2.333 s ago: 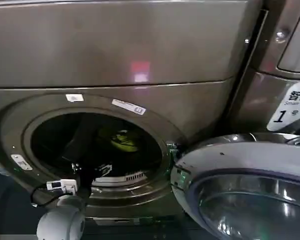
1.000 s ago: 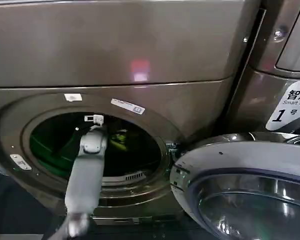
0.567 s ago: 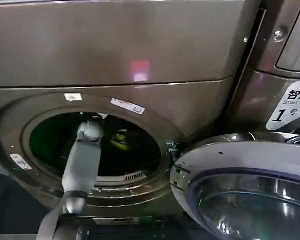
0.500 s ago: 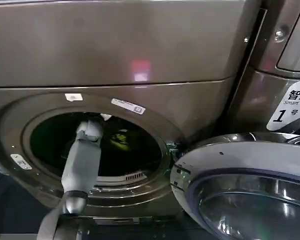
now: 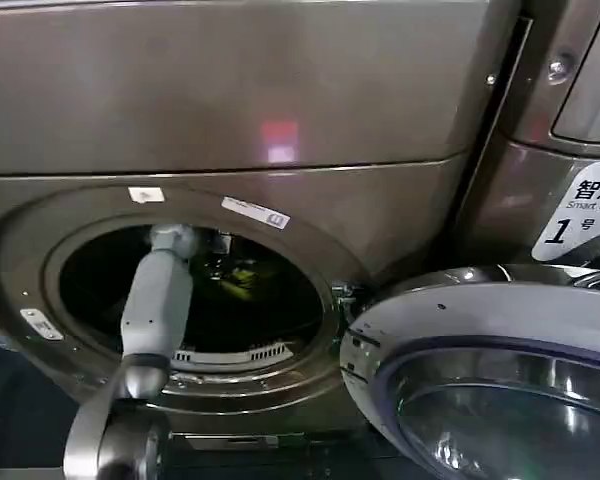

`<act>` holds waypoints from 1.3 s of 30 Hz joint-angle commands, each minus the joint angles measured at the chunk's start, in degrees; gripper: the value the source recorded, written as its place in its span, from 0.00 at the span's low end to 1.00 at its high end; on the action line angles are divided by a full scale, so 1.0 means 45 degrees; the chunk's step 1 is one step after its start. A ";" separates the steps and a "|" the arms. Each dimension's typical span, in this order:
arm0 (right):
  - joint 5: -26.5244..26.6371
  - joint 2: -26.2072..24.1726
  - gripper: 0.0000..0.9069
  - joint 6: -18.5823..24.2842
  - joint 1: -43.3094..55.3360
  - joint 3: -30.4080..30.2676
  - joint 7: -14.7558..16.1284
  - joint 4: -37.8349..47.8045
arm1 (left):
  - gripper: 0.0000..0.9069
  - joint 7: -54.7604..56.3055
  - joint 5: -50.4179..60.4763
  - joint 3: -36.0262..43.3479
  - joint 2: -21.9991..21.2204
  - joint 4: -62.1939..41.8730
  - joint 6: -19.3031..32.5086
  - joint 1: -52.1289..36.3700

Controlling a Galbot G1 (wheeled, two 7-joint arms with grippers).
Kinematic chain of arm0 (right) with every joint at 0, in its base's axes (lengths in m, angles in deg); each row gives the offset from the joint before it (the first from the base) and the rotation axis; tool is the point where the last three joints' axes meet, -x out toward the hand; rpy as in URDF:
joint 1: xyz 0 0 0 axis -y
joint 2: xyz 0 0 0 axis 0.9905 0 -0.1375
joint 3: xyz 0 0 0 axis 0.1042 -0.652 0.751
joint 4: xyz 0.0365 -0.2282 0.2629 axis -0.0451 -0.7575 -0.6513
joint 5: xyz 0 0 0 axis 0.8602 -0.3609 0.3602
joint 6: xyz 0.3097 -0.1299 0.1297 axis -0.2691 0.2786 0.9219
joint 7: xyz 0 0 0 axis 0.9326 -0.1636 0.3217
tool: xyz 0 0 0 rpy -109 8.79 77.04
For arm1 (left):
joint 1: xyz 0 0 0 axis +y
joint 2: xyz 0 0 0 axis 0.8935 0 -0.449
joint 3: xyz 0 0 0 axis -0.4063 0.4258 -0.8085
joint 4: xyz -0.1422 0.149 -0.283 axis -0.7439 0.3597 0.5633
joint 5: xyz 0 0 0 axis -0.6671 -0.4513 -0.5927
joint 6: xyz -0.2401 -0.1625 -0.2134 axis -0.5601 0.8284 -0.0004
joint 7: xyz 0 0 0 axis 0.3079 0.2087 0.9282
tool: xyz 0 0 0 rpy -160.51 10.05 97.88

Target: Grasp the clothes from the dryer.

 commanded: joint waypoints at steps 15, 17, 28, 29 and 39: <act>-0.0133 0.0122 1.00 0.0238 0.0078 -0.0230 0.0008 -0.0038 | 1.00 0.1366 -0.3647 0.0461 0.0047 -0.2510 0.0181 0.0104; -0.0137 0.0143 1.00 0.0322 0.0045 -0.0240 0.0031 -0.0005 | 1.00 0.1351 -0.3673 0.0400 0.0079 -0.2828 0.0340 0.0109; -0.0214 0.0160 1.00 0.0403 0.0115 -0.0354 0.0059 -0.0021 | 1.00 0.1860 -0.3439 0.0159 0.0139 -0.3499 -0.0195 0.0080; -0.0215 0.0159 1.00 0.0410 0.0110 -0.0347 0.0062 -0.0006 | 1.00 0.1968 -0.3377 0.0141 0.0155 -0.3583 -0.0366 0.0080; -0.0219 0.0114 1.00 0.0476 0.0085 -0.0362 0.0103 0.0148 | 0.00 0.1878 -0.4024 0.0036 0.0246 -0.3457 -0.0634 0.0271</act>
